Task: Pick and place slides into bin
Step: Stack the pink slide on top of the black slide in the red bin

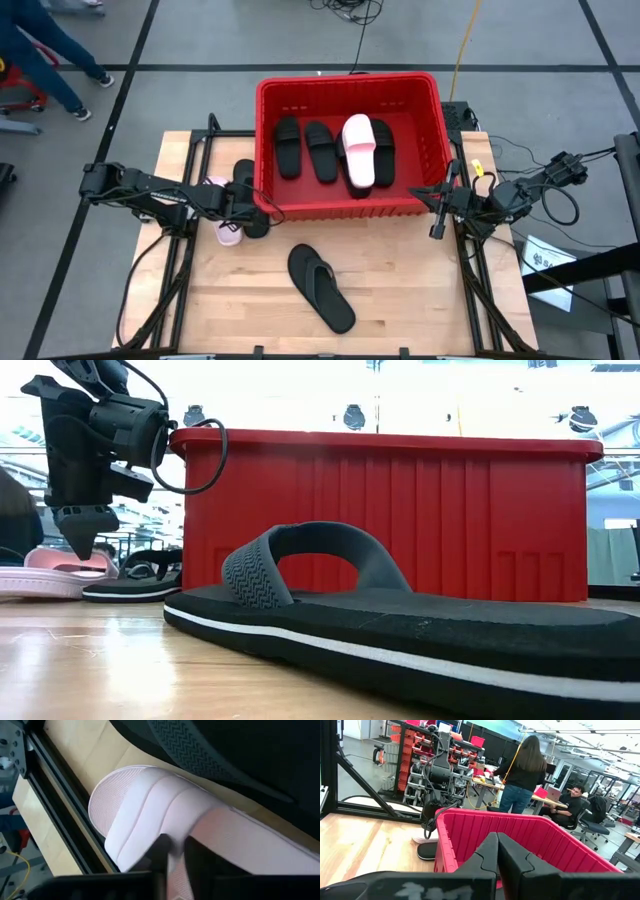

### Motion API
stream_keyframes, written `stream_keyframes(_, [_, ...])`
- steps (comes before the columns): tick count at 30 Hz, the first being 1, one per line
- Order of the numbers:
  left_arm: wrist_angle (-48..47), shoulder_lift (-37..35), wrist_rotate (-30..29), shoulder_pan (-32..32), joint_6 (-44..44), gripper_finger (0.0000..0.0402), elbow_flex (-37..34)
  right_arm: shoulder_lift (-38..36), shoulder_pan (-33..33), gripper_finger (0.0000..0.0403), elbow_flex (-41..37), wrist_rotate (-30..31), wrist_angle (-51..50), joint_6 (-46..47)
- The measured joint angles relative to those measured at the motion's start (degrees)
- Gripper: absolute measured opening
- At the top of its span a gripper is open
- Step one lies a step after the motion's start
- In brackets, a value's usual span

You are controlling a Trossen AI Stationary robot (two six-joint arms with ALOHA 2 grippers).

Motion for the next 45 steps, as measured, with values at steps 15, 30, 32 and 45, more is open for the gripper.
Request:
stream_keyframes(15, [-4.35,-3.52,7.26,0.08,-1.52,0.0001,4.64,0.02,0.0,0.0,0.0,-0.01,1.7,-1.09])
stream_keyframes(30, [-11.55,-3.87,18.47,-4.5,0.07,0.0,16.07,0.02,0.0,0.0,0.0,-0.04,3.02,-2.58])
stream_keyframes(32, [-12.66,-3.89,19.12,-5.29,0.1,0.0,18.5,0.02,0.0,0.0,0.0,-0.07,3.02,-2.58])
stream_keyframes(45, [-20.39,-3.98,19.5,-10.83,0.06,0.0,41.27,0.02,0.0,0.0,0.0,-0.26,2.99,-1.6])
